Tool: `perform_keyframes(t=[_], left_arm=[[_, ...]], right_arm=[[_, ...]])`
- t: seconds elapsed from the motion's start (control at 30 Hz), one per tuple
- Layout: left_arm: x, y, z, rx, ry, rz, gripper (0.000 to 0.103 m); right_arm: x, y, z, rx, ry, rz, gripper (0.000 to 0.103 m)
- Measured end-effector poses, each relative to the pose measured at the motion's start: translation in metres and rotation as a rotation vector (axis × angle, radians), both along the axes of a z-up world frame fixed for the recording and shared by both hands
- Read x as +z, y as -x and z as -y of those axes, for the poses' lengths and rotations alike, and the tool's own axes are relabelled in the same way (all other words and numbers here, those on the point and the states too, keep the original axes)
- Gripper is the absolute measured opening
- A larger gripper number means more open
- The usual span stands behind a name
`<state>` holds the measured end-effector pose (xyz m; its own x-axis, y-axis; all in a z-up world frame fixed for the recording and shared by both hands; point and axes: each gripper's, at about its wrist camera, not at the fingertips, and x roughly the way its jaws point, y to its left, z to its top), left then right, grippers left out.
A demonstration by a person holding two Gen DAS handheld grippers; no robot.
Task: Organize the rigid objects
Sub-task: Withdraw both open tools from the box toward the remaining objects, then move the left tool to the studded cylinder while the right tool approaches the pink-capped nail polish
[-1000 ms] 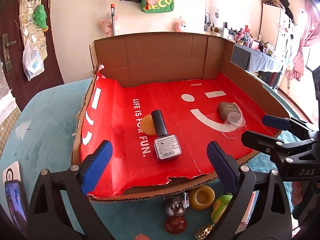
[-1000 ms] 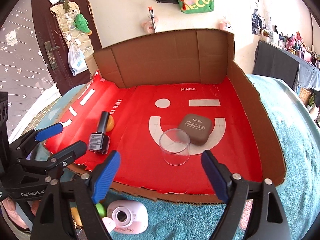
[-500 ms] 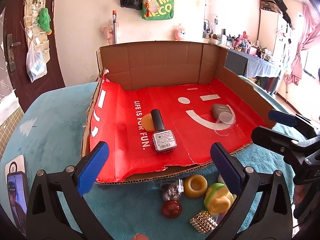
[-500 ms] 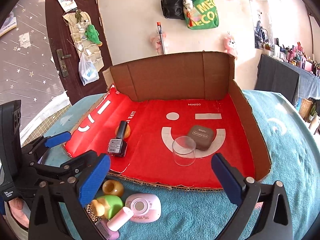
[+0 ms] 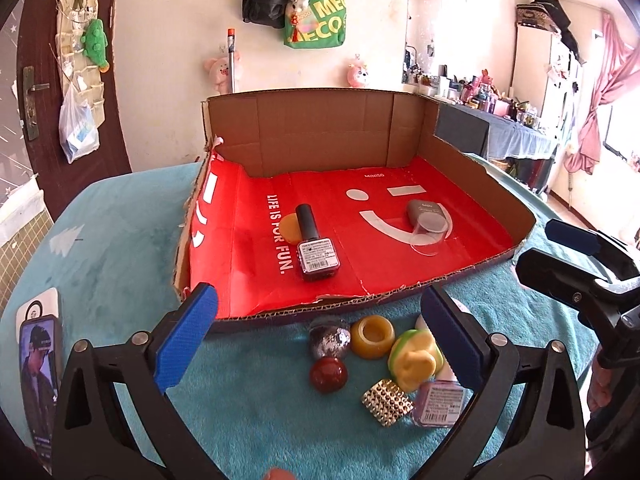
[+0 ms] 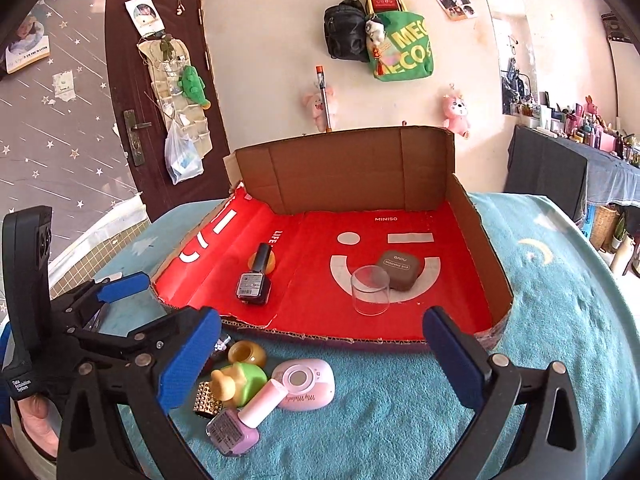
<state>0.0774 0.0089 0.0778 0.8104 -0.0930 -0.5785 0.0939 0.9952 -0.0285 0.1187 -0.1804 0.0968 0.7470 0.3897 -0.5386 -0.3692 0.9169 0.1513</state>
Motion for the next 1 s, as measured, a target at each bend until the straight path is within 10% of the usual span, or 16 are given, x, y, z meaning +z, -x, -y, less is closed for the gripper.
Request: perform_keyframes(t=[1.0], left_arm=[[-0.029, 0.049, 0.001, 0.057, 0.017, -0.061, 0.103]], right_arm=[[-0.03, 0.062, 0.005, -0.066, 0.008, -0.015, 0.103]])
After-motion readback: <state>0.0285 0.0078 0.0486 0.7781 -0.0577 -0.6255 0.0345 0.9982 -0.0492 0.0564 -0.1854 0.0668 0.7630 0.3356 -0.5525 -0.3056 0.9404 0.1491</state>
